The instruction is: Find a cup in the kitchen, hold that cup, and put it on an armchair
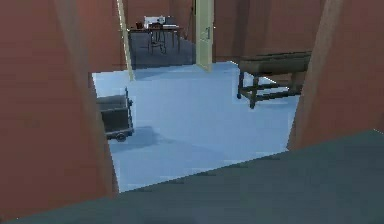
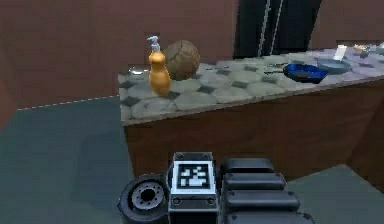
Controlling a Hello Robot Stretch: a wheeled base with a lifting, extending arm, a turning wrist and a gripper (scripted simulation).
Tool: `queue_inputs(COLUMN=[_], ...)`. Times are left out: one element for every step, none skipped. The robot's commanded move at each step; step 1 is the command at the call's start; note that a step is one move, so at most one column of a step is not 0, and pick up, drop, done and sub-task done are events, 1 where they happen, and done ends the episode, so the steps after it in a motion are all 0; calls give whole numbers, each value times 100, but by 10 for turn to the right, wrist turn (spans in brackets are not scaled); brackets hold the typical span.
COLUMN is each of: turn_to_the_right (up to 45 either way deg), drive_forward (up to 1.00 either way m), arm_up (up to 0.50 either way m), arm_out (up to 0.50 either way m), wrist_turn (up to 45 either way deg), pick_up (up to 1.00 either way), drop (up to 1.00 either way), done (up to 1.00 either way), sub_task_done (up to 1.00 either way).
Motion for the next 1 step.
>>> queue_inputs(turn_to_the_right=[0], drive_forward=[100], arm_up=[0], arm_out=[0], wrist_turn=[0], pick_up=[0], drop=[0], done=[0], sub_task_done=[0])
